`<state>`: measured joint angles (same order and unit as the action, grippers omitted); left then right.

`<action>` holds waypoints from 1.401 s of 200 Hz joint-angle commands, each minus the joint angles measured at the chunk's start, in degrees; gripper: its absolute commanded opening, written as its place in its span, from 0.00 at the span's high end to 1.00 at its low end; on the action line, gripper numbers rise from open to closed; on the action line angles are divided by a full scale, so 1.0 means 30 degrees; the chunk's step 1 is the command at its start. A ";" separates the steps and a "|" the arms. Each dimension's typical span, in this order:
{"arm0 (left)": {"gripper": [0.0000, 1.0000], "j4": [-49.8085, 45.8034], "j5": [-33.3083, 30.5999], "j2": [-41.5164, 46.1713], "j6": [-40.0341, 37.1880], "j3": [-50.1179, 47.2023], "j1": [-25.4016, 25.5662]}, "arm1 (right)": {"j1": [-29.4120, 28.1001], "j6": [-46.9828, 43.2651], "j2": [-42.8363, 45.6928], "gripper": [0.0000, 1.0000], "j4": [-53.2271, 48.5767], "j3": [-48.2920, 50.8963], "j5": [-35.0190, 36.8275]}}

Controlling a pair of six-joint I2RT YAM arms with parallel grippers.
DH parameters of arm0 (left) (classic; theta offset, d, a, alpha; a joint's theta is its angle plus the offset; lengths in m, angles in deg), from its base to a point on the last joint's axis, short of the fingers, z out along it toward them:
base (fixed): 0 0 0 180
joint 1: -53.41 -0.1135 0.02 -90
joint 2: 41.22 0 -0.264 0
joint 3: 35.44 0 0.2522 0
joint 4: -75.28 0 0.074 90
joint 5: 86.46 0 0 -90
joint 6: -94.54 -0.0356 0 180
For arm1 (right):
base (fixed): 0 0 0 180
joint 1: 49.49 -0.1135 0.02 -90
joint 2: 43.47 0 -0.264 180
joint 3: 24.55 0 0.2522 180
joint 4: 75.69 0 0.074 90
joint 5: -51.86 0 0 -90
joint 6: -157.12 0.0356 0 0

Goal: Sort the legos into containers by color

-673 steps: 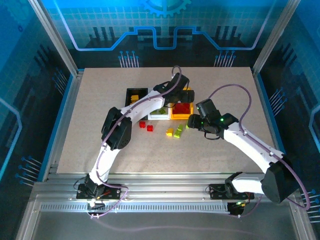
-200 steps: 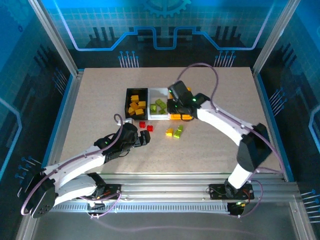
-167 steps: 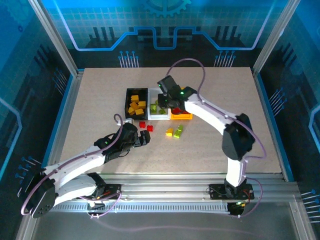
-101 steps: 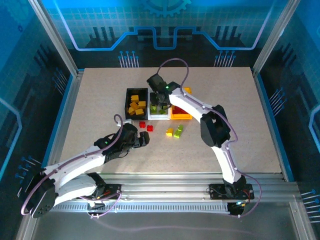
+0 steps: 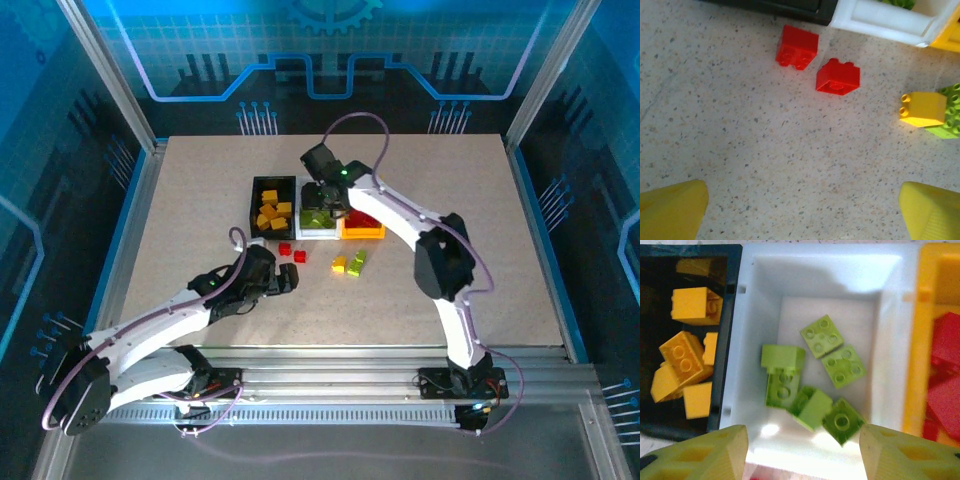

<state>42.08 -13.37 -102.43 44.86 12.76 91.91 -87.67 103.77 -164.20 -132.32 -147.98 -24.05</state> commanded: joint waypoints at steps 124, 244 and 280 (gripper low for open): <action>0.29 0.2002 -0.1597 -1.1699 -0.4408 0.7117 -0.0280 | 0.1245 0.2333 1.2264 0.35 0.3890 1.4086 -0.0704; 0.64 0.2615 -0.2205 -1.3464 -0.4801 0.7348 0.0262 | 0.2322 0.2273 1.3871 0.35 0.4085 1.5136 -0.0805; 0.69 0.1830 -0.1903 -1.1792 -0.4579 0.7668 0.1288 | 0.2580 0.2459 1.4137 0.35 0.4139 1.5474 -0.0772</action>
<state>49.53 -19.60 -143.13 31.16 35.16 93.42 -81.07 109.80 -123.83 -120.72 -102.82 -26.61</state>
